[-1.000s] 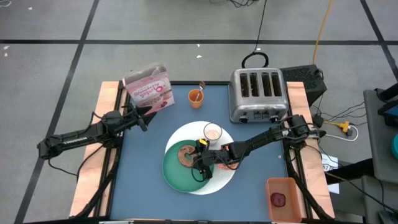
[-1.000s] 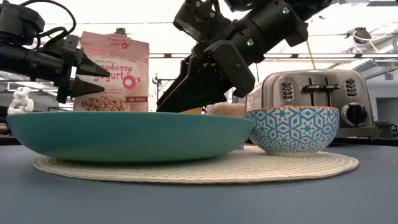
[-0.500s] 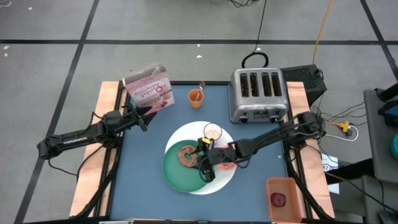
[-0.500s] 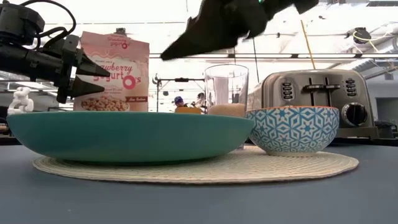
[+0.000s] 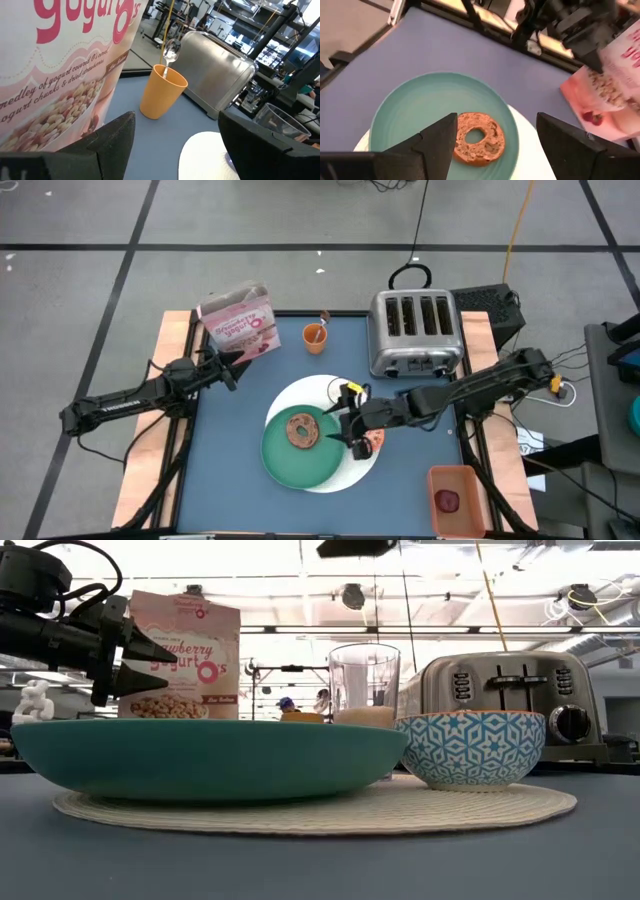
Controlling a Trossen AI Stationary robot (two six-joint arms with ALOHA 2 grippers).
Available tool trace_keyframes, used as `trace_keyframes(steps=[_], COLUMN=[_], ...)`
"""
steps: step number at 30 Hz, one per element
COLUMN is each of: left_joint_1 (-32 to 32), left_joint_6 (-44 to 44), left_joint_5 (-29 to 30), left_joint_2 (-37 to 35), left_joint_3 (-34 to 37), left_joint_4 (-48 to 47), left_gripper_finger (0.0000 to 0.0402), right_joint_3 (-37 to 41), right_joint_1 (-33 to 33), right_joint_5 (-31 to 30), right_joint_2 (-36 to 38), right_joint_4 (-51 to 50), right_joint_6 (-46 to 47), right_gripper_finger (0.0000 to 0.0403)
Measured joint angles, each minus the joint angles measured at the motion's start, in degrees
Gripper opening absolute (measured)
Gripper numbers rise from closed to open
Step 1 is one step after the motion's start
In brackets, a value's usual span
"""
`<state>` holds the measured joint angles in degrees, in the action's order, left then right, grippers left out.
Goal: Arrange a breakfast setting
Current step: Put the red apple on the green plate
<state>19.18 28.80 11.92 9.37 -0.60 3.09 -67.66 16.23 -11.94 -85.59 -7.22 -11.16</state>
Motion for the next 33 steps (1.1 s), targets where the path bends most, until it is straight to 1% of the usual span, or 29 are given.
trace_keyframes(steps=[5, 10, 23, 33], left_joint_1=[0.02, 0.02, 0.01, 0.00], left_joint_6=[0.00, 0.00, -0.20, -0.20], left_joint_5=[0.00, 0.00, 0.00, 0.00], left_joint_2=[0.00, 0.00, 0.02, 0.00], left_joint_3=[0.00, 0.00, 0.00, 0.00], left_joint_4=[0.00, 0.00, -0.22, -0.26], left_gripper_finger=[0.0287, 0.0287, 0.0287, 0.0287], right_joint_3=[0.00, 0.00, 0.02, 0.04], right_joint_1=[-0.02, -0.13, -0.13, -0.13], right_joint_5=[0.01, -0.13, -0.13, -0.20], right_joint_2=[3.78, 6.02, 8.73, 11.63], right_joint_4=[-2.32, -3.58, -7.65, -13.00], right_joint_6=[-2.13, -4.93, -5.10, -4.96], right_gripper_finger=[0.0265, 0.0265, 0.0265, 0.0265])
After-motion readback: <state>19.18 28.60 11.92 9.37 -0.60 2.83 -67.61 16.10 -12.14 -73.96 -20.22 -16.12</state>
